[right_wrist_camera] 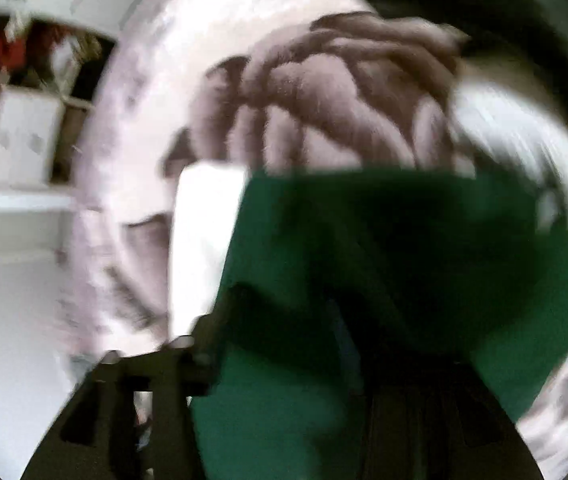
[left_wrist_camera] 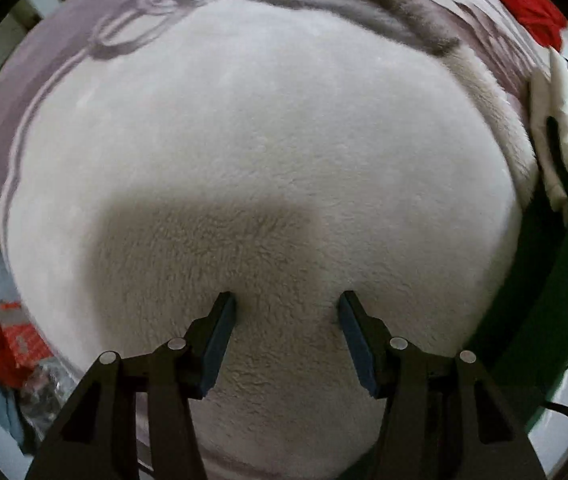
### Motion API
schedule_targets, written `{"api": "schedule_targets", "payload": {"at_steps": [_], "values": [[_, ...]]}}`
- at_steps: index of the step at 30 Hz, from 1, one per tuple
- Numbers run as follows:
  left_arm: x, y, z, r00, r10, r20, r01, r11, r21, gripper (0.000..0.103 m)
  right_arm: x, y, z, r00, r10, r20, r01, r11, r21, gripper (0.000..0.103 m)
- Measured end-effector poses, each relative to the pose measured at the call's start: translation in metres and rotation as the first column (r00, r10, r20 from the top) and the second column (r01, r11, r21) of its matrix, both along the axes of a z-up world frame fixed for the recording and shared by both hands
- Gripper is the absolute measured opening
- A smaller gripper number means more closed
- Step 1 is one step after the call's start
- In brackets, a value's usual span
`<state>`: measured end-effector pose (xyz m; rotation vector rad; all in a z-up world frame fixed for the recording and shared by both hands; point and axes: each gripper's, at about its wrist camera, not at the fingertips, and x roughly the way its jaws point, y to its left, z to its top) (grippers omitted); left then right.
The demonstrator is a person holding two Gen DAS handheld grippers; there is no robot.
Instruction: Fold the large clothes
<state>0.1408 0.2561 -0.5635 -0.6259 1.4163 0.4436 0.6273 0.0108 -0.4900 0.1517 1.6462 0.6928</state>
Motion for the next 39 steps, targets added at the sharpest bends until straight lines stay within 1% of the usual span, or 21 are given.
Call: {"api": "schedule_targets", "payload": {"at_steps": [1, 2, 4, 7, 9, 12, 14, 18, 19, 20, 21, 22, 23, 25, 27, 30, 32, 33, 36, 38, 39], "values": [[-0.002, 0.002, 0.005, 1.0, -0.016, 0.015, 0.017, 1.0, -0.022, 0.051, -0.011, -0.023, 0.011, 0.999, -0.048, -0.016, 0.048, 0.998, 0.033, 0.075], [-0.005, 0.004, 0.01, 0.999, -0.023, 0.029, 0.024, 0.999, -0.044, 0.051, -0.021, -0.041, 0.019, 0.997, -0.079, -0.027, 0.08, 0.995, 0.052, 0.076], [-0.011, 0.008, 0.023, 0.997, -0.024, 0.072, 0.034, 0.99, -0.14, 0.051, -0.055, -0.085, 0.031, 0.988, -0.14, -0.063, 0.144, 0.987, 0.07, 0.076], [-0.016, 0.004, 0.042, 0.991, -0.04, 0.127, 0.072, 0.962, -0.262, 0.052, -0.125, -0.148, 0.025, 0.962, -0.233, -0.14, 0.238, 0.971, 0.017, 0.078], [-0.017, -0.007, 0.051, 0.984, -0.086, 0.153, 0.129, 0.944, -0.302, 0.058, -0.178, -0.182, 0.002, 0.931, -0.294, -0.216, 0.292, 0.955, -0.041, 0.078], [-0.015, -0.03, 0.051, 0.972, -0.181, 0.149, 0.222, 0.914, -0.34, 0.059, -0.266, -0.215, -0.053, 0.855, -0.353, -0.381, 0.335, 0.935, -0.115, 0.078], [-0.016, -0.053, 0.037, 0.96, -0.254, 0.117, 0.279, 0.885, -0.372, 0.059, -0.308, -0.217, -0.084, 0.826, -0.343, -0.448, 0.323, 0.938, -0.123, 0.078], [-0.024, -0.087, 0.018, 0.938, -0.338, 0.075, 0.34, 0.861, -0.377, 0.059, -0.368, -0.211, -0.132, 0.768, -0.328, -0.55, 0.36, 0.931, -0.053, 0.078], [-0.024, -0.092, 0.018, 0.934, -0.348, 0.075, 0.351, 0.866, -0.356, 0.059, -0.377, -0.21, -0.138, 0.768, -0.324, -0.552, 0.372, 0.928, -0.027, 0.078], [-0.026, -0.099, 0.022, 0.927, -0.364, 0.091, 0.374, 0.873, -0.313, 0.059, -0.38, -0.208, -0.139, 0.782, -0.32, -0.535, 0.373, 0.928, -0.01, 0.079], [-0.028, -0.106, 0.027, 0.914, -0.389, 0.114, 0.405, 0.877, -0.259, 0.043, -0.381, -0.205, -0.138, 0.799, -0.315, -0.513, 0.372, 0.928, 0.008, 0.076], [-0.029, -0.109, 0.03, 0.906, -0.411, 0.102, 0.423, 0.88, -0.215, 0.023, -0.382, -0.203, -0.133, 0.818, -0.308, -0.485, 0.364, 0.931, 0.024, 0.052], [-0.032, -0.11, 0.032, 0.906, -0.412, 0.101, 0.424, 0.884, -0.199, 0.018, -0.38, -0.195, -0.13, 0.832, -0.307, -0.462, 0.36, 0.933, 0.029, 0.036], [-0.04, -0.102, 0.04, 0.921, -0.368, 0.128, 0.388, 0.897, -0.213, 0.01, -0.384, -0.198, -0.119, 0.835, -0.32, -0.448, 0.369, 0.929, 0.025, 0.019], [-0.046, -0.094, 0.05, 0.935, -0.325, 0.141, 0.351, 0.908, -0.231, 0.007, -0.393, -0.197, -0.107, 0.839, -0.325, -0.438, 0.372, 0.928, 0.026, 0.015], [-0.055, -0.094, 0.07, 0.934, -0.326, 0.149, 0.353, 0.908, -0.226, 0.006, -0.403, -0.192, -0.087, 0.837, -0.353, -0.419, 0.392, 0.92, 0.009, 0.013], [-0.057, -0.093, 0.073, 0.928, -0.341, 0.149, 0.366, 0.907, -0.209, 0.006, -0.407, -0.192, -0.071, 0.842, -0.359, -0.402, 0.391, 0.92, -0.002, 0.013], [-0.058, -0.089, 0.063, 0.931, -0.34, 0.131, 0.361, 0.907, -0.215, 0.007, -0.409, -0.194, -0.067, 0.846, -0.353, -0.4, 0.385, 0.923, -0.001, 0.013], [-0.054, -0.084, 0.025, 0.943, -0.325, 0.077, 0.334, 0.911, -0.244, 0.008, -0.405, -0.186, -0.09, 0.824, -0.367, -0.43, 0.393, 0.919, -0.031, 0.013], [-0.05, -0.084, 0.023, 0.94, -0.333, 0.075, 0.341, 0.904, -0.258, 0.008, -0.397, -0.184, -0.101, 0.841, -0.317, -0.438, 0.343, 0.939, -0.022, 0.018], [-0.048, -0.083, 0.026, 0.939, -0.334, 0.076, 0.342, 0.9, -0.27, 0.011, -0.395, -0.186, -0.102, 0.836, -0.309, -0.454, 0.338, 0.941, -0.019, 0.026]]}}
